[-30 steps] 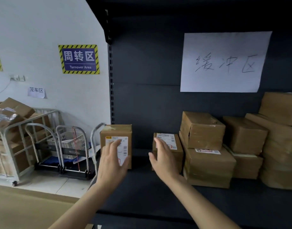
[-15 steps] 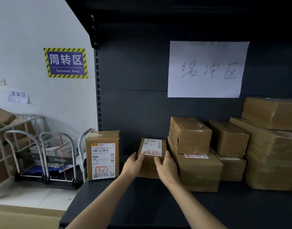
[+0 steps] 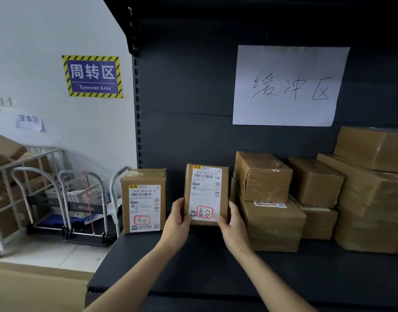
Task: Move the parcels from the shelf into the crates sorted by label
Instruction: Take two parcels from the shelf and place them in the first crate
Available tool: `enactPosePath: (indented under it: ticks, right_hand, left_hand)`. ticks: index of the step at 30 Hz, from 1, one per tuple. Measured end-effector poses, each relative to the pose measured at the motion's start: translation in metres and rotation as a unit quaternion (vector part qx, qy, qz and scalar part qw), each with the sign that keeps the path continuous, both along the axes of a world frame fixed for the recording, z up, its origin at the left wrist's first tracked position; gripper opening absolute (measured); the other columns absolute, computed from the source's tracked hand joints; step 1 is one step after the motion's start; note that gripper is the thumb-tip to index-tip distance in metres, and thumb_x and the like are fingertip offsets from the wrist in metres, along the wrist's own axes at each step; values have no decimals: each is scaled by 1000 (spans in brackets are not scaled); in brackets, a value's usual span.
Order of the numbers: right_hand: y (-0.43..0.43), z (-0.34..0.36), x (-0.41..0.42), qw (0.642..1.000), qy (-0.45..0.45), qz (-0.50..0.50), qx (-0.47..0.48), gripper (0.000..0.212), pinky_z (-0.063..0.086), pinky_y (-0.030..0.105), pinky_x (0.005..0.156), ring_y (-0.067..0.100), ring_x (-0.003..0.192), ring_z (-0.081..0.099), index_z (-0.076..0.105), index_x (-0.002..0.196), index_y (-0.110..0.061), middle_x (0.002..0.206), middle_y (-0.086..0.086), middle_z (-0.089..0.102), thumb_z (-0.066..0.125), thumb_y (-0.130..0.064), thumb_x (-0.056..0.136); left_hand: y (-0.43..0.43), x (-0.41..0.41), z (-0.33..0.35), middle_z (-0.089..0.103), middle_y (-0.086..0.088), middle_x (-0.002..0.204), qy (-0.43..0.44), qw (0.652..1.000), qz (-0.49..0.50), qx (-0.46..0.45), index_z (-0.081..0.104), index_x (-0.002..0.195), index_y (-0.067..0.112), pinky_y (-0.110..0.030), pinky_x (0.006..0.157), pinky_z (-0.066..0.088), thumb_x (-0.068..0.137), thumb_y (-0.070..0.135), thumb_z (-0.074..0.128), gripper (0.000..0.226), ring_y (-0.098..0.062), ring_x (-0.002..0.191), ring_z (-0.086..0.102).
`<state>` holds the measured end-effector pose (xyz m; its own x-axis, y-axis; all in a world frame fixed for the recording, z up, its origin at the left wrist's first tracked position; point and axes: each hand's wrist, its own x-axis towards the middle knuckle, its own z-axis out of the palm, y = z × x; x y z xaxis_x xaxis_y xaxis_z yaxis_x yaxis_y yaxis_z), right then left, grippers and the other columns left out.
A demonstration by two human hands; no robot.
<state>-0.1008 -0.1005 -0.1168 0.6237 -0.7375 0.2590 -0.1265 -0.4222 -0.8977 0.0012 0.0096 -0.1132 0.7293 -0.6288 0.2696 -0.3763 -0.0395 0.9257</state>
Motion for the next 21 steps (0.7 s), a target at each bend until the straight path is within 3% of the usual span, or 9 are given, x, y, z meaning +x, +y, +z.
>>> enactPosePath:
  ticks: [3,7,12,14,17,19,21]
  right_hand:
    - [3,-9,-2,999,32,12,-18,59,35,23,104,14,130,44,28,144,-15,140,1,48,53,-7,91]
    - [5,-16,-4,996,72,30,-40,68,32,26,109,16,134,39,23,146,-14,144,3,43,56,-3,88]
    - [5,-17,-9,993,86,56,-52,72,32,23,106,17,132,41,23,146,-15,142,2,46,61,-5,86]
    - [5,-17,-10,993,87,65,-50,73,32,24,106,16,131,43,22,146,-16,142,2,46,62,-7,86]
    - [4,-15,-8,992,97,70,-43,71,33,25,105,18,131,43,22,146,-15,141,2,47,60,-6,87]
    - [2,-15,-2,992,98,64,-40,68,33,25,105,19,130,45,24,146,-14,140,4,48,59,-6,88]
    - [0,-14,6,993,102,55,-37,68,33,27,106,21,129,46,24,146,-13,140,6,49,59,-7,88]
  left_hand:
    - [4,-3,-9,49,0,134,-31,999,6,40,24,144,16,-20,96,39,93,-1,44,57,-9,121,46]
    - [12,-5,-15,43,1,143,-57,994,3,99,14,148,22,-28,107,37,90,-3,47,71,-16,133,41]
    - [34,-7,-16,48,0,137,-94,986,13,138,30,143,16,-29,106,40,88,12,59,63,-18,130,44]
    - [52,-6,-16,54,-3,125,-120,980,54,148,40,134,13,-28,99,42,87,15,62,53,-19,120,51]
    - [82,3,-15,56,-1,90,-147,972,126,132,48,104,16,-25,74,43,83,13,66,28,-20,86,56]
    - [97,17,-13,49,1,77,-133,965,188,127,43,95,15,-24,62,37,80,12,69,31,-19,73,50]
    - [107,33,-11,47,-1,80,-109,958,224,144,42,96,11,-28,63,34,77,14,73,38,-21,77,47]
